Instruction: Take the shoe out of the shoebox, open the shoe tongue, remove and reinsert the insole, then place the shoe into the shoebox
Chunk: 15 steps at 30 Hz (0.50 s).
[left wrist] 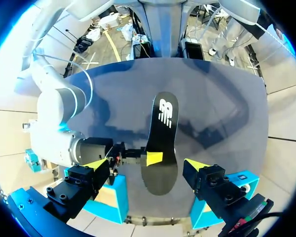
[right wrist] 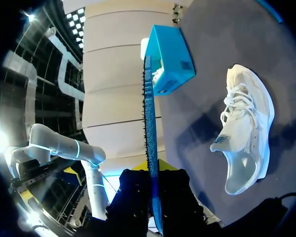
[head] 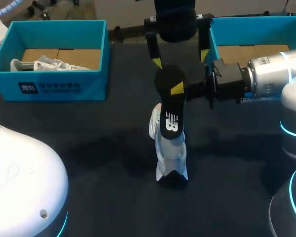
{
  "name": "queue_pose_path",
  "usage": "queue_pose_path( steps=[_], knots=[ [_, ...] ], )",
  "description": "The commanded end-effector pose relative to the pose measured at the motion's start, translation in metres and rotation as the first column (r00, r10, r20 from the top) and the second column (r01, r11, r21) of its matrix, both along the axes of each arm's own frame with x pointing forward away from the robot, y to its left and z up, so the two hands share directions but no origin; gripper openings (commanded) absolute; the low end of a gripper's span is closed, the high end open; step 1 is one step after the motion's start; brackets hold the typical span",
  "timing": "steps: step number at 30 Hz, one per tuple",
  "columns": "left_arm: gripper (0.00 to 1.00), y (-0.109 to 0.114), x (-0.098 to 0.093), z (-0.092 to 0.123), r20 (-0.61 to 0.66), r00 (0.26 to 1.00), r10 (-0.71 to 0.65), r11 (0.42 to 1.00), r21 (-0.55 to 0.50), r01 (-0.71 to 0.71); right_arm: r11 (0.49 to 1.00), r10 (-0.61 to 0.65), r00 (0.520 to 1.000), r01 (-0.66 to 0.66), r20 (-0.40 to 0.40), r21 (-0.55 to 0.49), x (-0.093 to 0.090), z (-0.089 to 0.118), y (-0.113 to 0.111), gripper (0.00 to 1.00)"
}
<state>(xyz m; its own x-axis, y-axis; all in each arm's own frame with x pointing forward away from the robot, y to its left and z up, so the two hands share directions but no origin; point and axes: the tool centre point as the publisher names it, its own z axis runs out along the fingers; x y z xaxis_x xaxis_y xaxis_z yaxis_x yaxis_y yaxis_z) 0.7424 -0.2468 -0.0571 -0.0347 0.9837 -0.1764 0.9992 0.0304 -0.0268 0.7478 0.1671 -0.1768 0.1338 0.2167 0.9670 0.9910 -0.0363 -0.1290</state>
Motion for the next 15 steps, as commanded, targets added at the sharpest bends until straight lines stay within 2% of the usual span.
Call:
queue_pose_path(
  steps=[1,9,15],
  knots=[
    [1.0,0.006,-0.002,0.0,0.002,1.0,-0.002,1.0,-0.021,0.002,1.0,-0.006,1.0,0.006,0.003,0.0,-0.002,0.001,0.0,0.0],
    [1.0,0.02,-0.001,0.004,-0.015,0.999,0.04,0.988,-0.15,-0.041,1.0,-0.016,1.0,0.016,0.006,-0.006,-0.004,0.004,-0.005,0.0],
    [1.0,0.03,-0.005,0.007,-0.004,1.0,0.016,0.962,-0.272,-0.017,0.999,-0.027,1.0,0.027,0.013,-0.017,-0.005,0.01,-0.011,0.0]
  ],
)
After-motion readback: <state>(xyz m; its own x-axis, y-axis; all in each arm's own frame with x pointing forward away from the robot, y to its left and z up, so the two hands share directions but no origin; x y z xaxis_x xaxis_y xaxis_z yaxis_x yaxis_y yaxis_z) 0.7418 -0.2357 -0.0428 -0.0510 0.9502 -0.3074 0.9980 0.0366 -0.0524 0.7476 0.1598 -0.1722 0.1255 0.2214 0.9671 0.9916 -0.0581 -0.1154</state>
